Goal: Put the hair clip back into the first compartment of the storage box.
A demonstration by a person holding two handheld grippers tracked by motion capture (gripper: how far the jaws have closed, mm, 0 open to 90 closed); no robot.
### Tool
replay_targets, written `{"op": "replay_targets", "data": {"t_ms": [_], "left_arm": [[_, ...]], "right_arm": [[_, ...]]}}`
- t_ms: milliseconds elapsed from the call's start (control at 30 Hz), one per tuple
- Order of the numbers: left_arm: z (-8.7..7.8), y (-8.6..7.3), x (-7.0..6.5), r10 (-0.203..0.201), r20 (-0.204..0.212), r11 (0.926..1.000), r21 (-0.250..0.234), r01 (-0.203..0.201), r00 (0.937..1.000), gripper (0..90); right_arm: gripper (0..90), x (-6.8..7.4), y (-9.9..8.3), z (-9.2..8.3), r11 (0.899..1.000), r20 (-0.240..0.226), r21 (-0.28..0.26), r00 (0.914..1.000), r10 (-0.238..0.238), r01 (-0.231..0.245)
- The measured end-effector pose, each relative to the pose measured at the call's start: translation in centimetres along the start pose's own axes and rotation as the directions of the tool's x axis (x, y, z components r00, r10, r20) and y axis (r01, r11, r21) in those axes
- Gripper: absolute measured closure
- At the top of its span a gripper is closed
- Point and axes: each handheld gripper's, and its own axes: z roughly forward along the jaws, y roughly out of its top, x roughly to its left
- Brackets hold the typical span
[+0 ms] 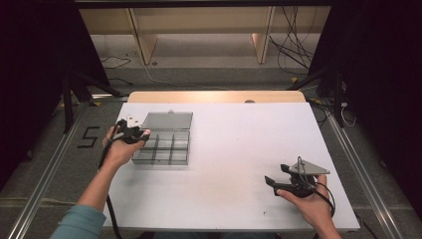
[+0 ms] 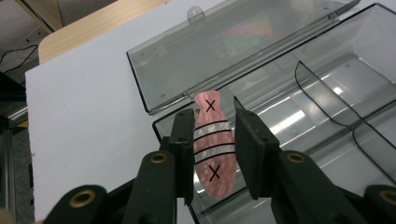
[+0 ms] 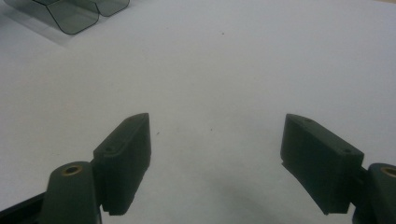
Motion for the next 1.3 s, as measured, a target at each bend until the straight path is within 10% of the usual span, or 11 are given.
{"op": "replay_targets", "data": {"t_ms": [700, 1300], "left_arm": [[1.6, 0.2, -0.6, 0.050, 0.022, 0.9986, 0.015, -0.050, 0.9985, 66.7], [-0.5, 1.0, -1.0, -0.044, 0.074, 0.9948, -0.088, 0.051, 0.9963, 48.9]], "right_arm": [[25.5, 0.0, 0.0, 0.1, 1.000, -0.002, 0.006, 1.0000, -0.001, 0.001], [25.4, -0.1, -0.1, 0.1, 1.000, 0.003, 0.007, 1.0000, 0.002, -0.002]]}}
